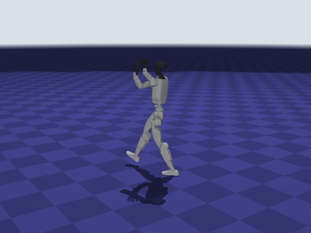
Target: Kungfu
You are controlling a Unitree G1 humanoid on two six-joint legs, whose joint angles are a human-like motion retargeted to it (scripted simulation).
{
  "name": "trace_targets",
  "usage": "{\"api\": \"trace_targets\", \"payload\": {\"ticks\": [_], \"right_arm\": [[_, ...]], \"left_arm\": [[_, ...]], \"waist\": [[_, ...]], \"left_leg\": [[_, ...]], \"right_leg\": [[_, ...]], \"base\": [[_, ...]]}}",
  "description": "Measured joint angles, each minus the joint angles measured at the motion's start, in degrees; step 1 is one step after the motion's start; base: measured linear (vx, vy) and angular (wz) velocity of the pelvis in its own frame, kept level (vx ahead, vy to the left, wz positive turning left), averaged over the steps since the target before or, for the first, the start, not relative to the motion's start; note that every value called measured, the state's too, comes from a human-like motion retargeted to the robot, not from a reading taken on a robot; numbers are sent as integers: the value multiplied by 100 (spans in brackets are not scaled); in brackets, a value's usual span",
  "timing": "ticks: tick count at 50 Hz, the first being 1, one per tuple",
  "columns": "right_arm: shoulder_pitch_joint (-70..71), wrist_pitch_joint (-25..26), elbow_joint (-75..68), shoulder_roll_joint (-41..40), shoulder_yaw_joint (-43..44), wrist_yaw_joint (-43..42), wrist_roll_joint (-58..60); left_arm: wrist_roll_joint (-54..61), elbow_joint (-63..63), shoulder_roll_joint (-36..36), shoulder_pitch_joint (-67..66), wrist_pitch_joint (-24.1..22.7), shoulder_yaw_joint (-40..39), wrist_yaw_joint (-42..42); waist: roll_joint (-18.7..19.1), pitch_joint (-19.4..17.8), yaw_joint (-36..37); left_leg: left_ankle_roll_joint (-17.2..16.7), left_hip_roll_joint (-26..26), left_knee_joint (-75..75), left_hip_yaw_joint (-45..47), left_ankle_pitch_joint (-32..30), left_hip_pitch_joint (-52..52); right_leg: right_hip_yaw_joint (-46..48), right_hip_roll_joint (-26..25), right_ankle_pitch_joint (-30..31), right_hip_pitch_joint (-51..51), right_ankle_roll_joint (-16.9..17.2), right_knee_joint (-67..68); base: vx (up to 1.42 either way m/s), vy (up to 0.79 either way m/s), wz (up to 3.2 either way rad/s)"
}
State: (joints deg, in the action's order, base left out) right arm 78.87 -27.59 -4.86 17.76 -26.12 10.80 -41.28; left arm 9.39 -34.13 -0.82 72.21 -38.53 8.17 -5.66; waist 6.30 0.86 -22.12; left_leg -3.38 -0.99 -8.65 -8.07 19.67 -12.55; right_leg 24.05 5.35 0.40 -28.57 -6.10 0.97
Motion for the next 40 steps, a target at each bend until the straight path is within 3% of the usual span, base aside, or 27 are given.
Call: {"api": "trace_targets", "payload": {"ticks": [3, 5, 7, 8, 10, 12, 13, 14, 17, 19, 21, 23, 25, 26, 27, 28, 30, 32, 34, 35, 37, 38, 40], "right_arm": [[-62, -1, 112, 105, 24, -134, -4], [-156, -129, 4, 52, 29, -189, 64], [-430, -152, -89, 22, 131, -193, 282], [-742, -157, -127, -59, 246, -147, 504], [-1458, -220, -186, -195, 528, 100, 1064], [-2025, -202, -584, -510, 503, -39, 1720], [-2335, -90, -831, -592, 493, -164, 2030], [-2736, 141, -1091, -679, 516, -280, 2334], [-4356, 919, -1989, -727, 920, -112, 3467], [-5453, 1254, -2688, -604, 1327, 528, 4603], [-6381, 1891, -3447, -471, 1759, 866, 6026], [-7159, 2537, -4209, -285, 2157, 1010, 7190], [-7817, 3162, -4952, -162, 2417, 999, 7809], [-8116, 3323, -5205, -130, 2459, 1140, 7914], [-8404, 3428, -5404, -87, 2485, 1365, 7972], [-8671, 3421, -5499, -20, 2479, 1760, 7938], [-9196, 3132, -5446, 169, 2316, 2620, 7721], [-9552, 2629, -5208, 516, 2009, 3436, 7409], [-9836, 2082, -4976, 710, 1781, 4212, 7175], [-9984, 1824, -4919, 714, 1681, 4556, 7118], [-10344, 1749, -4944, 393, 1693, 4908, 7116], [-10514, 1816, -4973, 184, 1735, 4975, 7079], [-10735, 1823, -4987, -137, 1783, 5019, 6889]], "left_arm": [[161, 317, -79, 23, -92, 183, 105], [22, 301, -118, -192, -184, 190, 229], [-130, 89, -132, -637, -195, 152, 303], [-219, -76, -155, -991, -196, 165, 255], [-550, -504, -341, -1610, -137, 211, 102], [-1369, -1188, -894, -2168, 115, 86, -171], [-1935, -1543, -1164, -2466, 392, -106, -406], [-2583, -1903, -1378, -2840, 756, -285, -613], [-4247, -2978, -1639, -4150, 1665, -745, -1076], [-4704, -3597, -1745, -5093, 1904, -1188, -1256], [-4831, -3948, -1857, -6051, 2203, -1539, -1457], [-4771, -4107, -1887, -6968, 2414, -1756, -1440], [-4626, -4051, -1854, -7947, 2464, -1805, -1381], [-4631, -3943, -1815, -8387, 2491, -1831, -1387], [-4684, -3827, -1765, -8802, 2508, -1887, -1407], [-4833, -3694, -1695, -9168, 2501, -2004, -1452], [-4974, -3363, -1481, -9931, 2476, -2059, -1638], [-4648, -3020, -1316, -10601, 2371, -1583, -2227], [-4646, -2663, -1185, -11018, 2342, -1392, -3166], [-4753, -2497, -1090, -11213, 2339, -1346, -3646], [-5248, -2249, -982, -11450, 2223, -1214, -4499], [-5460, -2113, -968, -11537, 2129, -1127, -4855], [-5633, -1937, -924, -11582, 1923, -927, -5150]], "waist": [[15, 171, -113], [77, 330, -259], [43, 683, -423], [20, 907, -360], [-211, 756, -389], [-368, 306, -266], [-577, 206, -184], [-694, 151, -137], [-829, 137, 583], [-750, 104, 879], [-595, -103, 1088], [-552, -366, 1420], [-573, -664, 1818], [-587, -817, 2026], [-622, -926, 2212], [-698, -948, 2353], [-838, -985, 2605], [-986, -1308, 2785], [-885, -1298, 2382], [-804, -1235, 2102], [-698, -990, 1756], [-690, -843, 1616], [-807, -572, 1347]], "left_leg": [[13, 38, -173, -97, -425, -314], [-186, 207, -304, -52, -1056, -473], [-642, 320, -690, 264, -2257, -461], [-962, 361, -1043, 615, -3000, -356], [-1162, 340, -2408, 1092, -4140, 46], [-1093, 449, -4243, 1250, -4935, 728], [-887, 121, -4874, 1209, -4837, 1183], [-547, 151, -5522, 1358, -4398, 1683], [385, 789, -6967, 2089, -2945, 3380], [695, 1112, -7042, 2323, -2375, 4498], [917, 1302, -6327, 2521, -2337, 5399], [756, 1309, -4614, 2669, -2880, 5885], [144, 1185, -2065, 2427, -4016, 5883], [-106, 1133, -1023, 1914, -4183, 5819], [-221, 1098, -181, 1471, -3956, 5826], [-62, 1100, 261, 1168, -2939, 5975], [372, 1266, 463, 1040, -1473, 6298], [103, 1475, 72, 1952, -1689, 5864], [332, 1461, -1296, 1753, -1789, 6239], [548, 1361, -2121, 1474, -1943, 6508], [409, 1413, -3691, 1505, -1955, 6786], [455, 1525, -4439, 1764, -1821, 6809], [856, 1853, -5832, 2542, -1511, 6602]], "right_leg": [[37, 9, -175, 208, -209, 337], [120, -95, 63, 436, -750, 669], [444, -2, 554, 655, -534, 570], [-221, -116, 368, 485, -500, 777], [-867, -21, -46, 540, -305, 1348], [-739, -377, -485, 1108, -507, 1541], [-701, -305, -581, 1419, -560, 1494], [-806, -353, -597, 1645, -574, 1414], [-1358, -732, -516, 2077, -606, 1166], [-1343, -936, -496, 2356, -666, 963], [-1463, -1204, -481, 2643, -763, 794], [-1814, -1386, -479, 2938, -841, 721], [-2126, -1469, -527, 3309, -878, 770], [-2142, -1466, -529, 3421, -854, 908], [-2083, -1431, -509, 3447, -832, 1052], [-1875, -1335, -444, 3303, -815, 1207], [-1451, -1135, -524, 2961, -890, 1574], [-1618, -756, -1158, 3090, -890, 1927], [-1640, -981, -1487, 3157, -890, 1664], [-1641, -1224, -1521, 3123, -890, 1563], [-1525, -1471, -1675, 3005, -865, 1455], [-1418, -1442, -1726, 2988, -844, 1337], [-1249, -1287, -1793, 2956, -863, 1105]], "base": [[97, -65, 45], [94, -63, 66], [106, -76, 47], [113, -85, -24], [83, -58, -76], [42, -44, -174], [45, -46, -167], [60, -50, -133], [78, -45, -200], [69, -19, -169], [43, 3, -175], [47, 9, -221], [48, 7, -231], [42, 3, -215], [36, -4, -180], [31, -8, -149], [26, 0, -142], [17, 30, -119], [2, 9, 64], [18, -17, 140], [38, -15, 157], [44, -8, 152], [42, -11, 114]]}}
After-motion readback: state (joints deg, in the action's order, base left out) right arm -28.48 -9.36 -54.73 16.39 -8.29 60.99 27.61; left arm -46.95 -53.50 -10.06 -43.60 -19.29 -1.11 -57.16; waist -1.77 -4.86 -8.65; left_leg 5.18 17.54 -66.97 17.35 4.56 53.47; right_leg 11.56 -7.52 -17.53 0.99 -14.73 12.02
